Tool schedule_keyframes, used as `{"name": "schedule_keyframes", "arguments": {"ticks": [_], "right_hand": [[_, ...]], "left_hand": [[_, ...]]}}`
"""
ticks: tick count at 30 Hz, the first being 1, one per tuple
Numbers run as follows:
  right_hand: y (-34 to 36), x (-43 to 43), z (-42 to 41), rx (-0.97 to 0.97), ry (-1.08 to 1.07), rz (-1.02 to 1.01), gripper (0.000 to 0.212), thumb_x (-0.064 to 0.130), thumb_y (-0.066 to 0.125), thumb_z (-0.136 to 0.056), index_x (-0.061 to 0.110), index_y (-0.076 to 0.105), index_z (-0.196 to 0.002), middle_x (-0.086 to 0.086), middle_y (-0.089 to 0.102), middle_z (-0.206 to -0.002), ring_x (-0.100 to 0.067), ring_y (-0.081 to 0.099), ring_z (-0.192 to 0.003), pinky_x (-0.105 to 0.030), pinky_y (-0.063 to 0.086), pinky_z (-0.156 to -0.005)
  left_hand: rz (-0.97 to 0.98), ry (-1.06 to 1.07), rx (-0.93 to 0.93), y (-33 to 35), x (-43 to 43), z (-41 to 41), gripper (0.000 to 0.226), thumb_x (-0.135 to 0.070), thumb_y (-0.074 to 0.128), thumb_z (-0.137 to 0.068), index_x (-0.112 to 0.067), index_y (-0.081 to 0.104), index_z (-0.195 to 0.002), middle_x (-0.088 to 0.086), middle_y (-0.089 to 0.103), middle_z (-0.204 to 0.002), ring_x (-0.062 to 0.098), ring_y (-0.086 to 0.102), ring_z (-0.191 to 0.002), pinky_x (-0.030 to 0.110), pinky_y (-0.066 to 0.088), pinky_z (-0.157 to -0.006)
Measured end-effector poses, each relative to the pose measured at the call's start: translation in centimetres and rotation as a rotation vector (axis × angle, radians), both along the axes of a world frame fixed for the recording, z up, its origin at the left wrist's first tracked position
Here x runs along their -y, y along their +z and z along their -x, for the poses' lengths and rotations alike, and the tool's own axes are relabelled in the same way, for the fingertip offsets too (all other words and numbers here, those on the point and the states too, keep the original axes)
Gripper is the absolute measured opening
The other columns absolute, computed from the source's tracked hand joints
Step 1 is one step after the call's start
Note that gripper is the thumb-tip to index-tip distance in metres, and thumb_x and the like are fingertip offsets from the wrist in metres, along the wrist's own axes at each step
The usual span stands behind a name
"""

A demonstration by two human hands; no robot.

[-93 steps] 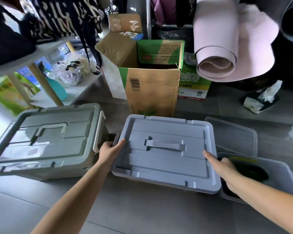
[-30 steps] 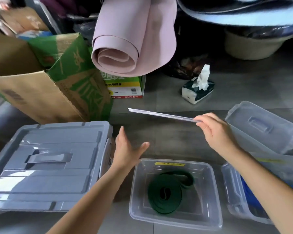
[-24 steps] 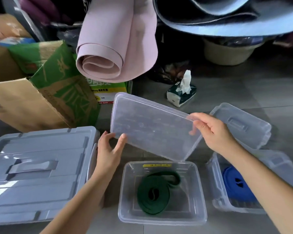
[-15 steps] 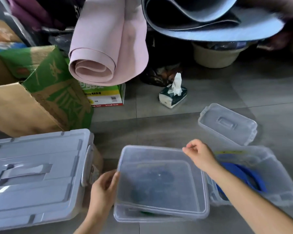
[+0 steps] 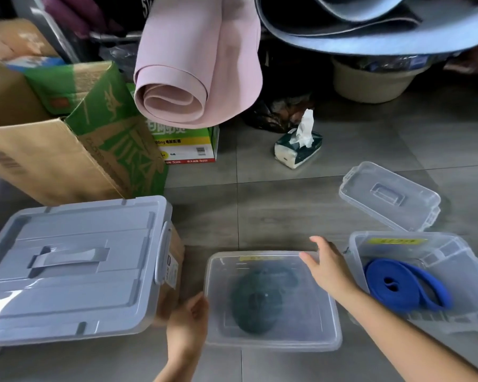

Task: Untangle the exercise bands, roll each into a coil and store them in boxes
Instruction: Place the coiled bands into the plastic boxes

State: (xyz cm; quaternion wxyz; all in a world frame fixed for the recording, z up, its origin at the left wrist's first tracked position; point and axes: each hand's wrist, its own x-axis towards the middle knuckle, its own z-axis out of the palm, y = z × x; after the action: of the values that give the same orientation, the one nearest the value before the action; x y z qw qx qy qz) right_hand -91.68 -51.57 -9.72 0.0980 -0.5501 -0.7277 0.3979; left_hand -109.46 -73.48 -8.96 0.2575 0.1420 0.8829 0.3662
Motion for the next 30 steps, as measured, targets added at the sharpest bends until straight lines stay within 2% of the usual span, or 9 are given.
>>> {"name": "schedule_keyframes", "arguments": {"ticks": [2,4,8,14,18,21,23,27,30], "right_hand": [[-0.6,1.2,-0.5,0.025,-0.115,0.097,0.06,0.036,0.049,-0.095,0.008,0.028,-0.143,-0.013,0.036,-0.146,-0.03,0.037,-0.132,-0.038,0.032,-0.104],[-1.6,2.6,-1.1,0.071,-0.231,0.164,0.058,0.042,0.042,-0.096,0.006,0.031,-0.14,-0.013,0.042,-0.142,-0.033,0.042,-0.128,-0.041,0.035,-0.099],[-2.4,3.2,-1.4,0.033,-0.267,0.135,0.043,0.047,0.041,-0.095,0.007,0.051,-0.11,-0.011,0.058,-0.106,-0.032,0.056,-0.1,-0.036,0.041,-0.079],[-1.8,0.1,0.1,0.152,-0.144,-0.045,0.046,0.054,0.042,-0.092,0.014,0.043,-0.069,0.0,0.05,-0.065,-0.025,0.052,-0.065,-0.032,0.037,-0.054],[-2.1,-0.5,1.2,0.227,-0.126,-0.059,0.045,0.055,0.035,-0.094,0.013,0.042,-0.078,0.0,0.05,-0.072,-0.024,0.047,-0.067,-0.032,0.034,-0.055],[-2.5,-0.1,1.5,0.167,-0.161,0.019,0.038,0.054,0.031,-0.095,0.017,0.041,-0.091,-0.001,0.049,-0.078,-0.02,0.047,-0.065,-0.03,0.033,-0.054],[-2.6,-0.2,1.4,0.114,-0.184,0.066,0.037,0.053,0.032,-0.095,0.018,0.042,-0.093,0.0,0.048,-0.078,-0.017,0.045,-0.064,-0.028,0.032,-0.054],[-2.9,-0.4,1.1,0.097,-0.164,0.052,0.042,0.053,0.032,-0.095,0.015,0.047,-0.085,0.001,0.052,-0.071,-0.011,0.046,-0.059,-0.026,0.031,-0.048],[-3.2,-0.3,1.4,0.106,-0.185,0.013,0.048,0.053,0.035,-0.094,0.009,0.048,-0.082,-0.006,0.056,-0.076,-0.026,0.051,-0.068,-0.032,0.035,-0.057]], "left_hand": [[0.004,0.015,0.012,-0.3,-0.2,0.1,0.027,-0.021,0.059,-0.091,-0.014,0.067,-0.115,0.007,0.07,-0.107,0.022,0.063,-0.094,0.024,0.044,-0.084],[0.017,-0.019,0.008,-0.5,-0.6,0.2,0.034,-0.026,0.058,-0.092,-0.017,0.06,-0.124,0.004,0.066,-0.119,0.021,0.062,-0.106,0.02,0.041,-0.086],[0.058,-0.102,-0.016,-1.0,-1.5,0.4,0.042,-0.032,0.053,-0.094,-0.025,0.049,-0.135,-0.001,0.061,-0.128,0.022,0.06,-0.113,0.023,0.043,-0.085],[0.072,-0.113,-0.098,-1.8,-2.3,0.8,0.041,-0.032,0.049,-0.096,-0.024,0.047,-0.136,0.003,0.062,-0.125,0.028,0.06,-0.111,0.024,0.041,-0.082],[0.104,-0.166,-0.165,-2.2,-2.8,1.1,0.043,-0.028,0.047,-0.097,-0.019,0.043,-0.139,0.008,0.062,-0.124,0.029,0.06,-0.109,0.033,0.05,-0.09],[0.085,-0.258,-0.232,-2.2,-3.7,0.8,0.049,-0.026,0.044,-0.098,-0.016,0.033,-0.144,0.009,0.051,-0.135,0.026,0.05,-0.12,0.034,0.041,-0.102],[0.079,-0.299,-0.228,-2.1,-4.5,0.4,0.063,-0.04,0.043,-0.096,-0.02,0.018,-0.15,0.006,0.04,-0.145,0.025,0.041,-0.13,0.036,0.037,-0.107],[0.231,-0.339,-0.359,-2.1,-5.0,-0.3,0.083,-0.064,0.033,-0.085,-0.024,0.003,-0.151,0.01,0.038,-0.141,0.028,0.047,-0.122,0.036,0.048,-0.09],[0.28,-0.359,-0.441,-1.9,-5.2,-0.1,0.088,-0.068,0.022,-0.079,-0.021,0.006,-0.151,0.011,0.044,-0.135,0.028,0.054,-0.113,0.034,0.051,-0.082]]}}
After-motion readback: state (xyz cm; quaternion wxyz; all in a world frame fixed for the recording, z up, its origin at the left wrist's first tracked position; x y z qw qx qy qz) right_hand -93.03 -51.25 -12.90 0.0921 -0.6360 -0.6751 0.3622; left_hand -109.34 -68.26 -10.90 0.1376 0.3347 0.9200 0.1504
